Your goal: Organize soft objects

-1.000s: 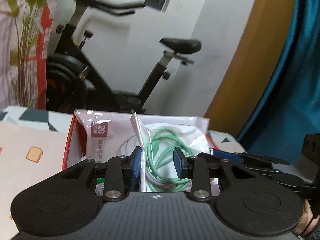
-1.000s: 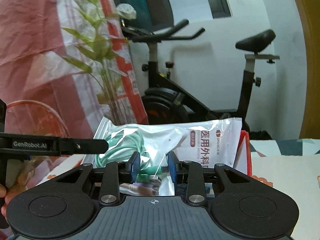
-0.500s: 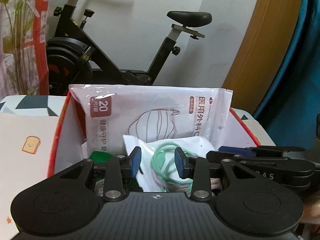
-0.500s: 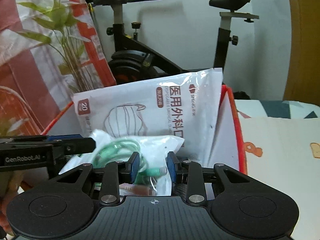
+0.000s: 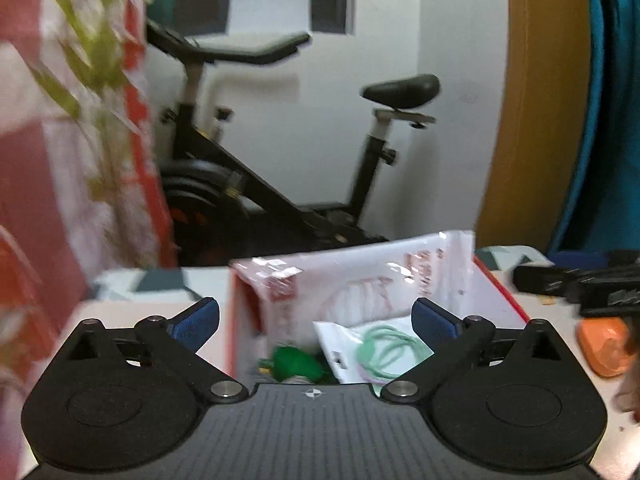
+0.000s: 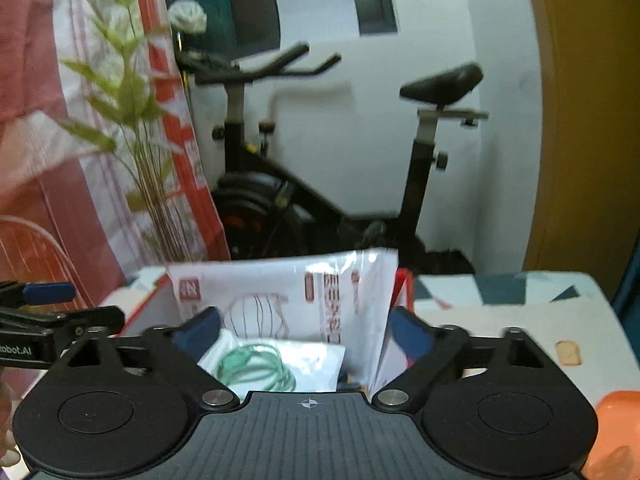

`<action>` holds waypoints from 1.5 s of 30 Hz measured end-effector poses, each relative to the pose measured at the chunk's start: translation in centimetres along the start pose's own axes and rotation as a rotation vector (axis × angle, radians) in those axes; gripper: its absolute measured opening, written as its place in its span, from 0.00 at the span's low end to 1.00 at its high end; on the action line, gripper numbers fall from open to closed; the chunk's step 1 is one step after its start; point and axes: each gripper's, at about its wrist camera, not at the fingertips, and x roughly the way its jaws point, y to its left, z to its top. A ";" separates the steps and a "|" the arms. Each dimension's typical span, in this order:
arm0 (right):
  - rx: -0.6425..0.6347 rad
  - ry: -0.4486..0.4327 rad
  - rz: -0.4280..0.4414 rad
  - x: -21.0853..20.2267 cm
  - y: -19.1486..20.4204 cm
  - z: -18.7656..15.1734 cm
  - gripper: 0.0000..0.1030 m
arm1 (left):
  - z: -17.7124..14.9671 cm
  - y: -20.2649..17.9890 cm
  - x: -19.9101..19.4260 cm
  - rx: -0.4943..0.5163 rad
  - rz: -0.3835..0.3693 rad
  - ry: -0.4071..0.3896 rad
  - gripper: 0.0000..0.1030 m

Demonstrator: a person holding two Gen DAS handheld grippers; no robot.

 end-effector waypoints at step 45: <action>-0.086 -0.264 0.018 -29.1 9.6 1.5 1.00 | 0.5 -6.4 -30.5 -0.027 0.263 -0.282 1.00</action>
